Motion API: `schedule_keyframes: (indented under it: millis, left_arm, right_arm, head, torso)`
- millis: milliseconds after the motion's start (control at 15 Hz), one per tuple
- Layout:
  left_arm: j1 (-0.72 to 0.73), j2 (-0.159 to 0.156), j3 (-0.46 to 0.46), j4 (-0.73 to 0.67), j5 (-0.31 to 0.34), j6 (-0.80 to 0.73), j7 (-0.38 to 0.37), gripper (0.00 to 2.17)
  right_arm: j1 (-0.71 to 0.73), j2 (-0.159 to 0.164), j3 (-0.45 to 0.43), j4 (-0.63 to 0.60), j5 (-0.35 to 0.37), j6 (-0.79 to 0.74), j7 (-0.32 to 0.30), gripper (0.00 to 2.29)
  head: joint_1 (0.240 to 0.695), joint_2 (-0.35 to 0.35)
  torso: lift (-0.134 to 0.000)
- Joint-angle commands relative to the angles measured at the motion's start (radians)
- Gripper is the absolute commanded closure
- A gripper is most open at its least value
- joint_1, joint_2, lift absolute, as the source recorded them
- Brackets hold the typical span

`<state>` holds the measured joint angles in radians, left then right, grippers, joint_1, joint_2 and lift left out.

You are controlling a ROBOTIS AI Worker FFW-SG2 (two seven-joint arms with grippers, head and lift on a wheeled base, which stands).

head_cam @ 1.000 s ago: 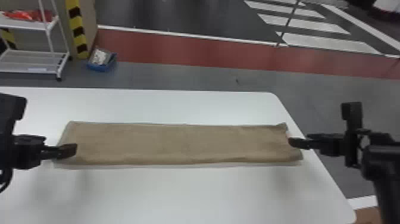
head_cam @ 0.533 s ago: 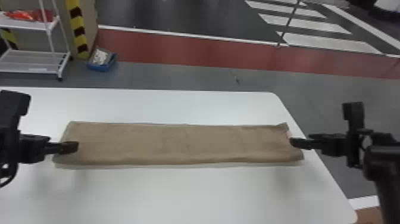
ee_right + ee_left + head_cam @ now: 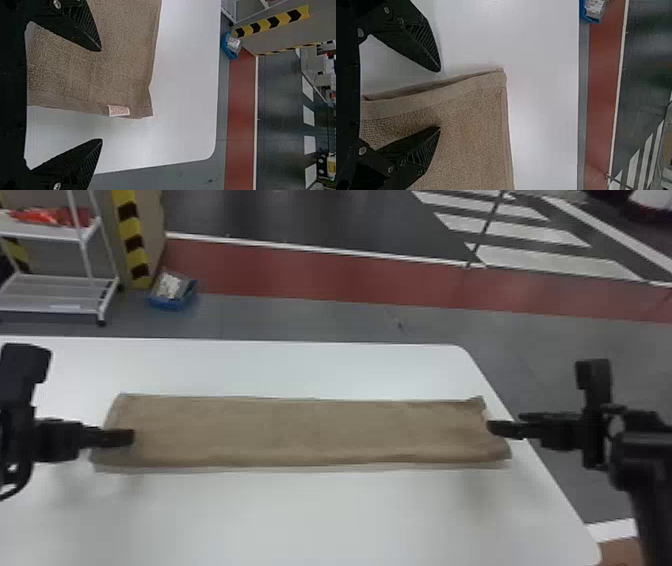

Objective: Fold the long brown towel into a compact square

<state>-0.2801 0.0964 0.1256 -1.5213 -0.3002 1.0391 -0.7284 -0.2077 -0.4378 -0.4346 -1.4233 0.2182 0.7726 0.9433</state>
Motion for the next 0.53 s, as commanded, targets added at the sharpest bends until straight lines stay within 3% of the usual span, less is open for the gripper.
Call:
schedule_keyframes:
  millis: [0,200,267,467]
  left_arm:
    - [-0.007,0.002,0.000,0.010,0.001,0.000,-0.016,0.86]
    - [-0.007,0.003,0.002,0.010,0.001,-0.003,-0.037,1.86]
    - [-0.005,0.005,0.005,0.009,0.001,0.000,-0.040,2.02]
    - [0.004,0.005,0.038,-0.010,0.003,-0.003,-0.062,2.14]
  right_arm:
    - [-0.001,-0.006,-0.001,0.004,0.001,0.000,-0.001,0.07]
    - [-0.006,-0.007,-0.001,0.015,0.004,0.000,-0.003,0.07]
    - [-0.007,-0.007,-0.001,0.015,0.006,0.000,-0.005,0.07]
    - [-0.007,-0.007,-0.001,0.018,0.007,0.000,-0.005,0.07]
  head:
    - [0.695,-0.250]
    - [0.695,-0.260]
    - [0.695,-0.262]
    - [0.695,-0.262]
  torso:
    - [-0.124]
    - [-0.124]
    - [-0.124]
    - [-0.124]
